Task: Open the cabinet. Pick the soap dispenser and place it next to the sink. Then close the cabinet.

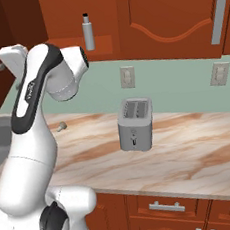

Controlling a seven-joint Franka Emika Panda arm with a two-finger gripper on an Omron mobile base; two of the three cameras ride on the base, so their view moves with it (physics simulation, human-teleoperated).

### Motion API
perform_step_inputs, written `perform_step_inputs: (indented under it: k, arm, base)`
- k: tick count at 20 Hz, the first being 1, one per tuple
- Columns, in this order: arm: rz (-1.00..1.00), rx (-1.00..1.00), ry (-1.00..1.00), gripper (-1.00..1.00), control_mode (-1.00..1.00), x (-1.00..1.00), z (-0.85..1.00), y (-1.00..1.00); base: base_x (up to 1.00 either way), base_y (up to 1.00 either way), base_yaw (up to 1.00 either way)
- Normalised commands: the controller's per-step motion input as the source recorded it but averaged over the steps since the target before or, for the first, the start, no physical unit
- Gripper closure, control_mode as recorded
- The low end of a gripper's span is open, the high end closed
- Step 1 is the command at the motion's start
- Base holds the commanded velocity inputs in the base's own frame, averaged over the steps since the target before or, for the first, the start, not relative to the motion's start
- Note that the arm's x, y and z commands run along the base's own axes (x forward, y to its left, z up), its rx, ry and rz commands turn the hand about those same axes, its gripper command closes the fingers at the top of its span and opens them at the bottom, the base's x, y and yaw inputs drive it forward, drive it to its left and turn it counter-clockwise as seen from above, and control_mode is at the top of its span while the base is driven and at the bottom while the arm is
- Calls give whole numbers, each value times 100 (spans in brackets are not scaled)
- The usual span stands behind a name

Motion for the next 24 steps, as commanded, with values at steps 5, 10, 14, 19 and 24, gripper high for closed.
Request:
perform_step_inputs:
  k: [5, 10, 14, 19, 24]
  arm:
    - [0, 4, 0, -100, -100, 0, 0, 49]
    - [0, 2, 0, -100, -100, 1, 0, 38]
    - [0, -3, 0, -100, -100, 3, 0, -14]
    - [0, -11, 0, -100, -100, 8, 9, -42]
    - [0, -11, -1, -100, -100, 4, 17, -49]
  base:
    - [0, 0, 0]
    - [0, 0, 0]
    - [0, 0, 0]
    - [0, 0, 0]
    - [0, 0, 0]
